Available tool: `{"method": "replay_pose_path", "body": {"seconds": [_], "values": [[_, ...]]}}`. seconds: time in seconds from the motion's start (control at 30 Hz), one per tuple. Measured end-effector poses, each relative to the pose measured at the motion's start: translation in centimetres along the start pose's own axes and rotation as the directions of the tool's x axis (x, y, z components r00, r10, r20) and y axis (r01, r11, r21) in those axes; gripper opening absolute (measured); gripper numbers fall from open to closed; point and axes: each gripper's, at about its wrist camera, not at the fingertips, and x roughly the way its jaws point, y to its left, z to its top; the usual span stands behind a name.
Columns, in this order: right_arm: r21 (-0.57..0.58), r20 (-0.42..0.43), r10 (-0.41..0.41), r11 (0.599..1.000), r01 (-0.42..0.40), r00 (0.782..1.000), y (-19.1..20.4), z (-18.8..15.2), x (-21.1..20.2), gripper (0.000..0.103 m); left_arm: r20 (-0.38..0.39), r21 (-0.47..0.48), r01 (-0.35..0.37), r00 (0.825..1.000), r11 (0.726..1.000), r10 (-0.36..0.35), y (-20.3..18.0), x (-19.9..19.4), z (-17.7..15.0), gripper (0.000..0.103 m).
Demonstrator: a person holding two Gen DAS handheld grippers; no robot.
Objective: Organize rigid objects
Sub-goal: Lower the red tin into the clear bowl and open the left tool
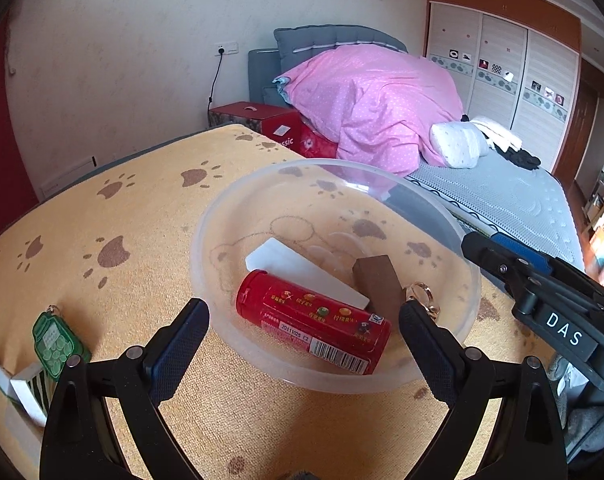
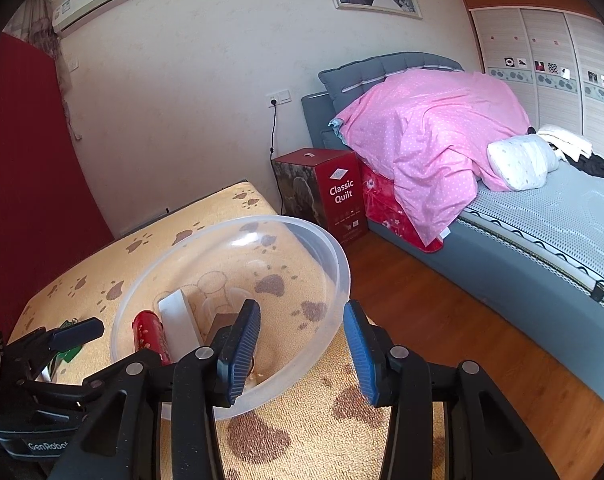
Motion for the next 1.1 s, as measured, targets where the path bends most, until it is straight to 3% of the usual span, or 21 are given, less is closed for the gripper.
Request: {"method": "replay_pose_path", "body": {"seconds": [0.5,1.03,1.1], "values": [[0.000,0.001,0.000,1.000,0.000,1.000,0.0,0.0,0.0,0.047,-0.034,-0.047,-0.093,0.995,0.995,0.091,1.9,0.9,-0.8,0.097],[-0.005,0.001,0.003,1.000,-0.003,1.000,0.0,0.0,-0.1,0.047,-0.013,-0.083,-0.080,0.997,0.993,0.079,1.9,-1.4,-1.6,0.097],[-0.007,0.001,0.004,1.000,-0.004,1.000,0.1,0.0,-0.2,0.055,-0.010,-0.094,-0.083,0.997,0.992,0.083,2.2,-1.8,-1.8,0.097]]}}
